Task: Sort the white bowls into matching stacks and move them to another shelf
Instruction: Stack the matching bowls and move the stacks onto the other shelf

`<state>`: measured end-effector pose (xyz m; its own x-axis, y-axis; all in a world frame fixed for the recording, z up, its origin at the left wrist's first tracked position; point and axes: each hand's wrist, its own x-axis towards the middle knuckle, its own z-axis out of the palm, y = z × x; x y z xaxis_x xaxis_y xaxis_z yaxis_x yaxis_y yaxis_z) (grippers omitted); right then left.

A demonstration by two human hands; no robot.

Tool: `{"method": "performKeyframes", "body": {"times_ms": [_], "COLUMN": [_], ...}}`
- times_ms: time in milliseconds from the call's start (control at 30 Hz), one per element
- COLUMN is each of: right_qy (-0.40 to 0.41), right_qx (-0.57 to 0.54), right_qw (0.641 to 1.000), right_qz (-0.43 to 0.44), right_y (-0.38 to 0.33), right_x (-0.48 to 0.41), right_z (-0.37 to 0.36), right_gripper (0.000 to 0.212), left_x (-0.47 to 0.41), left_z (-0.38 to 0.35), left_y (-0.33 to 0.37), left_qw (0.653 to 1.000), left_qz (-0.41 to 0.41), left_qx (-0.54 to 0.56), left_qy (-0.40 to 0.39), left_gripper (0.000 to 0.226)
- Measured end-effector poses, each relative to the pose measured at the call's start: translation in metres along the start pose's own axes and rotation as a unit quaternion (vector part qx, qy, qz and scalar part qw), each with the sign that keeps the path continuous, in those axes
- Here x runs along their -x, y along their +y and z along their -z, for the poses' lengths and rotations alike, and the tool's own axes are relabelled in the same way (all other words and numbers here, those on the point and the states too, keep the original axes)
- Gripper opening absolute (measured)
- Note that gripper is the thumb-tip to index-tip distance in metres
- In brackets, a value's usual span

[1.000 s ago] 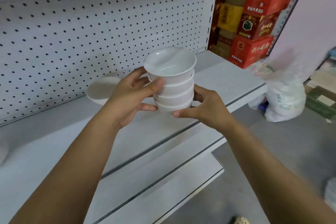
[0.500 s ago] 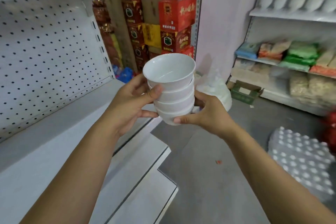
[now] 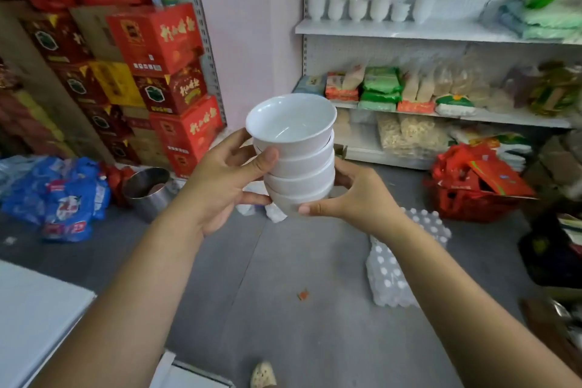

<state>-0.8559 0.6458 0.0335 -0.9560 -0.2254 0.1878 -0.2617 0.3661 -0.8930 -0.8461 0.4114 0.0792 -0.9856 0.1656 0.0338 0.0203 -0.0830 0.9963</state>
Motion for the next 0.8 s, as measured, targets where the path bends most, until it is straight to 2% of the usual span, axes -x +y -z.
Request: {"method": "performKeyframes", "body": {"times_ms": [167,500,567,667,800], "right_qy": [0.053,0.148,0.168,0.178,0.189], "right_qx": [-0.003,0.0,-0.004,-0.005,0.006], "right_qw": [0.999,0.989,0.986,0.984,0.982], "right_qz": [-0.009,-0.007,-0.008,-0.02,-0.027], "right_y": [0.034,0.067,0.075,0.09,0.113], "right_x": [-0.051,-0.225,-0.256,-0.293,-0.331], "right_z": [0.037,0.087,0.093,0.105,0.125], "right_gripper": [0.073,0.073,0.071,0.072,0.07], "left_x": [-0.093,-0.312,-0.352,-0.404,-0.46], "left_z": [-0.015,-0.01,-0.007,-0.008,-0.02], "left_y": [-0.009,0.018,0.023,0.022,0.01], "left_qw": [0.998,0.989,0.986,0.982,0.979], "left_qz": [-0.004,-0.011,-0.012,-0.01,0.005], "left_qx": [-0.01,-0.031,-0.032,-0.046,-0.031], "left_qy": [-0.065,-0.146,-0.162,-0.182,-0.203], "left_gripper": [0.078,0.065,0.069,0.08,0.077]}}
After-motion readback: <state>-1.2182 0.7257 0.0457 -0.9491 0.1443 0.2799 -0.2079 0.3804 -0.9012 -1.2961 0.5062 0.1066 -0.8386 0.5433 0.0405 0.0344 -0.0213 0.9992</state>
